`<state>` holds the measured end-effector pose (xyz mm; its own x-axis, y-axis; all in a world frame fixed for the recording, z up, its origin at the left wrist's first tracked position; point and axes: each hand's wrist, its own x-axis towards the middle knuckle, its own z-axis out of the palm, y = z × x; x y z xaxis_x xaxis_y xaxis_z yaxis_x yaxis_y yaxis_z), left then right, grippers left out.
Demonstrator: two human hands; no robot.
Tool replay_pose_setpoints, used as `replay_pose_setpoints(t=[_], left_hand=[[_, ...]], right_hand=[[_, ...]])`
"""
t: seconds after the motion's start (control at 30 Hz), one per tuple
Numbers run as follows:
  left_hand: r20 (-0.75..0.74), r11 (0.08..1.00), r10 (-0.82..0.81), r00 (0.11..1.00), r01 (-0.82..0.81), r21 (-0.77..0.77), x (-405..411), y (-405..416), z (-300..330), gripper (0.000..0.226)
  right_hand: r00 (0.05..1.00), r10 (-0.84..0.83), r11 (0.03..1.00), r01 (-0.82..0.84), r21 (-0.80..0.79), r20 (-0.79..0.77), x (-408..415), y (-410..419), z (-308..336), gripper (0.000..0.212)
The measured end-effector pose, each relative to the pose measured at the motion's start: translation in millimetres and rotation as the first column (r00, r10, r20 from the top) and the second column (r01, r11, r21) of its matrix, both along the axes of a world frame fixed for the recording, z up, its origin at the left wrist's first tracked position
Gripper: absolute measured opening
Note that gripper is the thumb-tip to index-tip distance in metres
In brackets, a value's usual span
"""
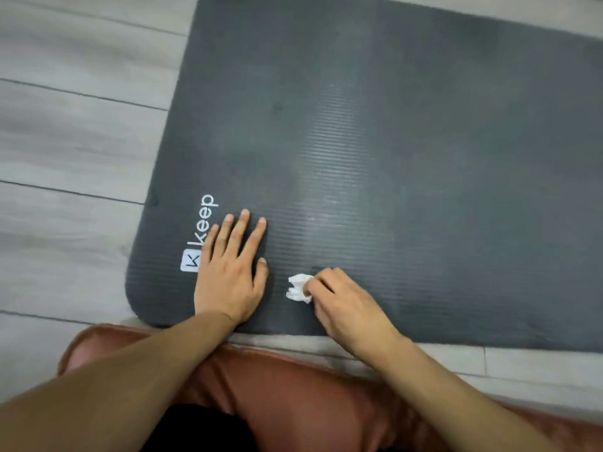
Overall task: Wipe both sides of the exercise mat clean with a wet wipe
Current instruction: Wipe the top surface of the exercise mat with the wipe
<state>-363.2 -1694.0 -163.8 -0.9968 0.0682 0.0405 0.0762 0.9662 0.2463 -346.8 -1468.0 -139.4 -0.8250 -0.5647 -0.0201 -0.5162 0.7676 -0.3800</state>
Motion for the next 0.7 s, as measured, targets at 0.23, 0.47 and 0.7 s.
replay_pose_setpoints(t=[0.23,0.47,0.7], left_hand=[[-0.011,0.999,0.008,1.0,-0.007,0.042,-32.0,-11.9,5.3,0.046],[-0.075,0.996,0.081,0.994,-0.078,0.042,-167.4,-54.0,-3.7,0.049],[0.028,0.995,0.1,0.995,-0.1,-0.012,-315.6,-76.0,-8.5,0.066]], right_hand=[[0.982,-0.041,0.998,0.032,-0.048,-0.185,-114.9,-32.0,-14.5,0.012],[0.948,-0.044,0.994,0.009,-0.113,-0.315,-249.7,-78.7,-23.3,0.011],[0.911,-0.192,0.978,0.145,-0.152,-0.366,-378.5,-105.8,-29.2,0.007]])
